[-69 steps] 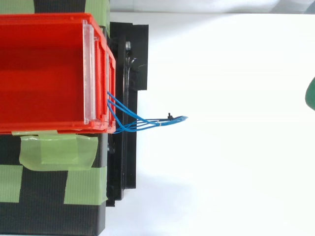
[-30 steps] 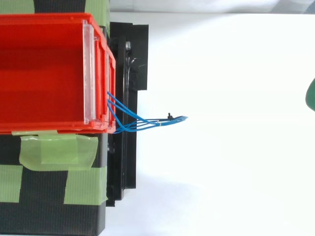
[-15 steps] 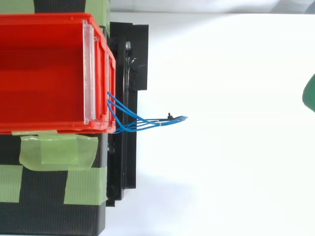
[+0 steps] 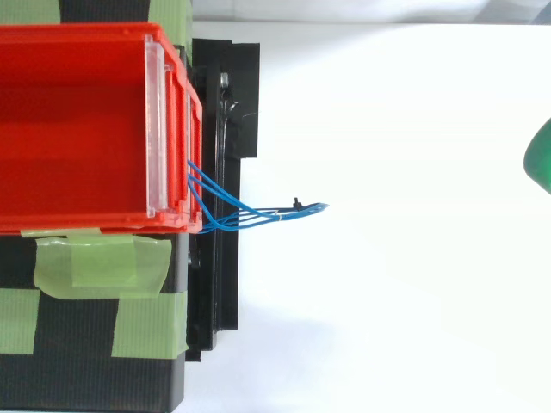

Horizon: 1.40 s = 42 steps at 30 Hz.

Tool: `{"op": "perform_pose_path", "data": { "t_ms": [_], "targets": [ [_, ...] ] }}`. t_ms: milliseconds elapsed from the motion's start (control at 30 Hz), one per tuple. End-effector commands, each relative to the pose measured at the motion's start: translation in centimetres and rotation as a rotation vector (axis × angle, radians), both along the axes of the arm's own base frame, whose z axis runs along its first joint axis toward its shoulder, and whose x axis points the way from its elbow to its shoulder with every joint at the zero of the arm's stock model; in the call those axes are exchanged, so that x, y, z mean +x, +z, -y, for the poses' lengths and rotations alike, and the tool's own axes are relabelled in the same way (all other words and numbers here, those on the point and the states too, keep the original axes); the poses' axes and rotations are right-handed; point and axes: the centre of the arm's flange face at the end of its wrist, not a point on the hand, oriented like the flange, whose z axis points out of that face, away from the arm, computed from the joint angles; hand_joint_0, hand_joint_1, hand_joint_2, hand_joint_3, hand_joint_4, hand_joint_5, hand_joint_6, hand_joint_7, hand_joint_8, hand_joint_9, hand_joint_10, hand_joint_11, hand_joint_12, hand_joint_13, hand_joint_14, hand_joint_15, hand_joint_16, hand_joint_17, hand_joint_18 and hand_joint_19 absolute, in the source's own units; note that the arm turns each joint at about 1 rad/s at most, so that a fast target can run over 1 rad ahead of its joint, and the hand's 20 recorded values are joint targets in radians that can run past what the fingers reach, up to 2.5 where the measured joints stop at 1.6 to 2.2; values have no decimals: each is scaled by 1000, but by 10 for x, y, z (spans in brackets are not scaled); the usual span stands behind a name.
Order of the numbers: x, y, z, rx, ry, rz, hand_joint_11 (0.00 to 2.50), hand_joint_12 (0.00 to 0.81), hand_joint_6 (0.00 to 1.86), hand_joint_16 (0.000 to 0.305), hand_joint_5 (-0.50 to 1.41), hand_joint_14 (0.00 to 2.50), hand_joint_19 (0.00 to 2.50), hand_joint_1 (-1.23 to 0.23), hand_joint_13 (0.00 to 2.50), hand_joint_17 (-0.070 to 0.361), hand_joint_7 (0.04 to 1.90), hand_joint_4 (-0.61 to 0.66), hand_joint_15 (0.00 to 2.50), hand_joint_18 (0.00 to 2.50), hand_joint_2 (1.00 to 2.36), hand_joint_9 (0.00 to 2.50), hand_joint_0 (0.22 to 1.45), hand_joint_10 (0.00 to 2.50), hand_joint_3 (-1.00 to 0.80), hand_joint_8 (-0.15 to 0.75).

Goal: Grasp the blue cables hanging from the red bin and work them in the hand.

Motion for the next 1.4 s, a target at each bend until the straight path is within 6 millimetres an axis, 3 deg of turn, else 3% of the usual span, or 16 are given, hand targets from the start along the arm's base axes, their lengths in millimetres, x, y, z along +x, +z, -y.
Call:
{"op": "perform_pose_path", "data": {
  "t_ms": [0, 567, 767, 1033, 1167, 1367],
  "targets": [
    [-1, -1, 0, 0, 1, -7, 58, 392, 4, 60, -277, 7, 422, -499, 322, 136, 636, 187, 244, 330, 1005, 280, 829, 0, -872, 197],
    [-11, -14, 1, -17, 4, -113, 52, 397, 4, 61, -280, 7, 446, -497, 345, 136, 636, 183, 259, 364, 1005, 287, 830, 1, -872, 198],
    [-23, -56, 1, -8, 20, -166, 53, 397, 4, 61, -279, 8, 450, -497, 348, 136, 639, 182, 263, 371, 1005, 286, 830, 0, -875, 198],
    [-29, -84, 0, 12, 58, -143, 54, 399, 4, 61, -261, 8, 463, -496, 350, 136, 638, 196, 259, 378, 1006, 288, 830, 0, -871, 201],
    [-42, -115, 1, 7, 61, -170, 51, 402, 5, 60, -253, 8, 459, -495, 352, 136, 639, 204, 262, 380, 1005, 291, 831, 0, -876, 203],
    [-50, -148, 3, 19, 60, -76, 56, 403, 4, 60, -240, 7, 459, -495, 353, 136, 639, 210, 260, 388, 1005, 299, 830, 1, -867, 205]
  ]
}}
